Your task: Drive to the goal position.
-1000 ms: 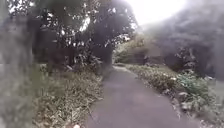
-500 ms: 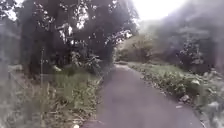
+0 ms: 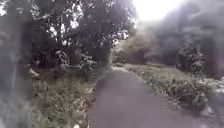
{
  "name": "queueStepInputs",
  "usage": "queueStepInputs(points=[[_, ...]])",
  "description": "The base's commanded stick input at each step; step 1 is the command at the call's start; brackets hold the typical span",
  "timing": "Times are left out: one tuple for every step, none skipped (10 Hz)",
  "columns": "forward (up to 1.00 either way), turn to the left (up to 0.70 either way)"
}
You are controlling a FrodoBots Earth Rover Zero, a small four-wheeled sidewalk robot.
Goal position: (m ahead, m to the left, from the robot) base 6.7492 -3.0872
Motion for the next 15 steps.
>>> queueStepInputs(points=[[1.0, -0.31], [1.0, -0.38], [1.0, -0.38], [1.0, -0.36], [1.0, -0.03], [1.0, 0.0], [1.0, 0.0], [1.0, 0.0], [1.0, 0.0], [1.0, 0.0], [1.0, 0.0], [1.0, 0.0], [1.0, 0.0], [1.0, 0.03], [1.0, 0.4]])
